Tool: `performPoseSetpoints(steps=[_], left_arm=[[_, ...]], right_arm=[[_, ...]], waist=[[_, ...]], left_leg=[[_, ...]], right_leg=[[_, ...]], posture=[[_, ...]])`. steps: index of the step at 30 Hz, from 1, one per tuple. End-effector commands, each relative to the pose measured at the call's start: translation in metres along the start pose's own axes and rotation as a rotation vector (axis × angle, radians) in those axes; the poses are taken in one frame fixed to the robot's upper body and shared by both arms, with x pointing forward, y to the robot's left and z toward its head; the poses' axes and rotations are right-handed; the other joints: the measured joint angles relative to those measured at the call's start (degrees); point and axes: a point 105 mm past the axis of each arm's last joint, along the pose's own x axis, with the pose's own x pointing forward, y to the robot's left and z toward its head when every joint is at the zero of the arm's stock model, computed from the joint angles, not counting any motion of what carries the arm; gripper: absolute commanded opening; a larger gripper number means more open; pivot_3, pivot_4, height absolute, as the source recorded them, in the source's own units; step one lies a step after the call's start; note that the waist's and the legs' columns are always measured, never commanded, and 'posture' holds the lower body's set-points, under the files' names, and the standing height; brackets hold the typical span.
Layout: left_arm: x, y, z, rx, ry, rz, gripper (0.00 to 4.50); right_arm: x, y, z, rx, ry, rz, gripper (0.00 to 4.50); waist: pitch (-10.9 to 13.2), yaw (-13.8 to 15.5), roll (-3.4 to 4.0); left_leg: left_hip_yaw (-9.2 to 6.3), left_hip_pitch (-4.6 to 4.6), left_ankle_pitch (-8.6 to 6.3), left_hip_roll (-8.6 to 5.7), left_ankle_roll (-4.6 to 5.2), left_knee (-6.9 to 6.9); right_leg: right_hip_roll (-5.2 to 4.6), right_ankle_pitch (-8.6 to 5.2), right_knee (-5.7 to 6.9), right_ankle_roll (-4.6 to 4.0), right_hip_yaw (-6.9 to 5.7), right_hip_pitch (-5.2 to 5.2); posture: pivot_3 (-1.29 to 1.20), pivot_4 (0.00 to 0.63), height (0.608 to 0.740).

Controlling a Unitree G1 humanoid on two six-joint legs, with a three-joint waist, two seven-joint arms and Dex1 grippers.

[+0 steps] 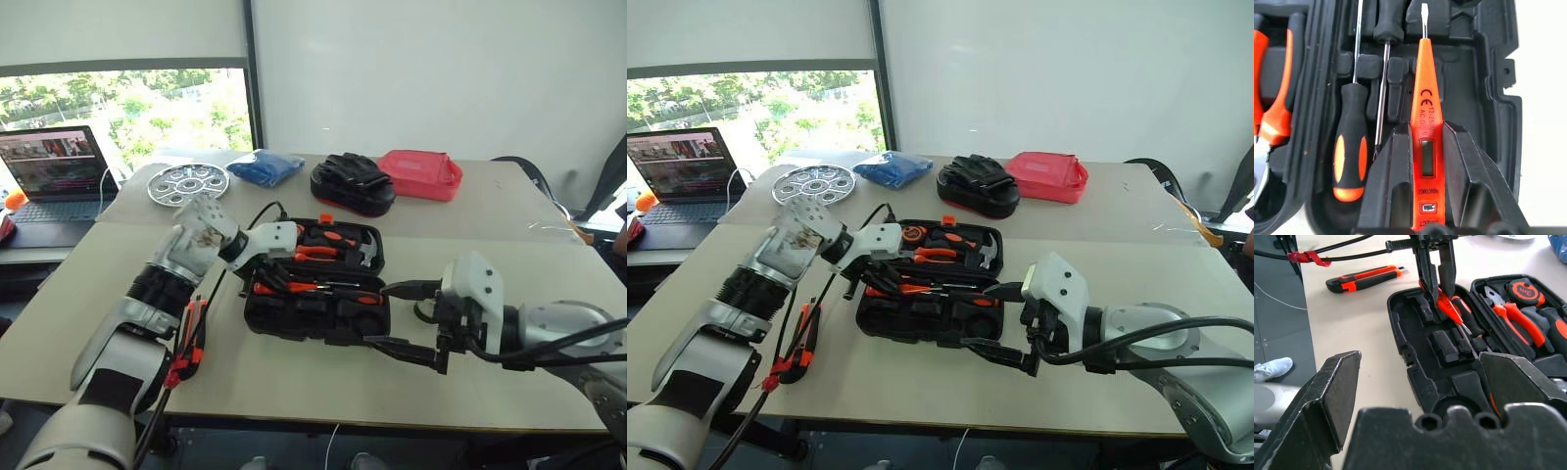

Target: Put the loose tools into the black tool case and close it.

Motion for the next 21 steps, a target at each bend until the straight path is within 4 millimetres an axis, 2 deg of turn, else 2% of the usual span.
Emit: performPoseSetpoints(steps=[1, 5, 13, 21], left_arm=[[0.005, 0.007, -0.006, 0.008, 0.059, 0.056, 0.43], [0.011, 0.012, -0.008, 0.016, 0.059, 0.071, 0.43], [0.027, 0.009, 0.003, 0.072, 0.016, -0.004, 0.43], [0.031, 0.011, -0.009, 0.11, 0.083, -0.007, 0.43]], right_arm=[[-0.002, 0.006, 0.008, -0.035, -0.039, -0.021, 4.5], [-0.001, 0.008, 0.007, -0.024, -0.047, -0.039, 4.5], [-0.003, 0.011, 0.004, -0.014, -0.046, -0.058, 4.5], [-0.004, 0.013, 0.004, -0.014, -0.045, -0.071, 4.5]], waist=[[0.0, 0.2, 0.0], [0.0, 0.3, 0.0], [0.0, 0.4, 0.0], [0.0, 0.3, 0.0]], left_leg=[[0.0, 0.0, 0.0, 0.0, 0.0, 0.0], [0.02, -0.03, 0.0, -0.02, 0.0, 0.06], [0.05, -0.03, 0.0, -0.04, 0.0, 0.1], [0.05, -0.01, 0.0, -0.03, 0.01, 0.09]], right_leg=[[0.0, 0.0, 0.0, 0.0, 0.0, 0.01], [-0.02, 0.0, -0.01, 0.01, 0.0, 0.02], [-0.04, 0.0, -0.02, 0.02, -0.01, 0.05], [-0.01, 0.0, 0.0, 0.02, -0.01, 0.05]], posture=[[0.0, 0.15, 0.74], [0.0, 0.15, 0.74], [0.0, 0.15, 0.74], [0.0, 0.15, 0.74]])
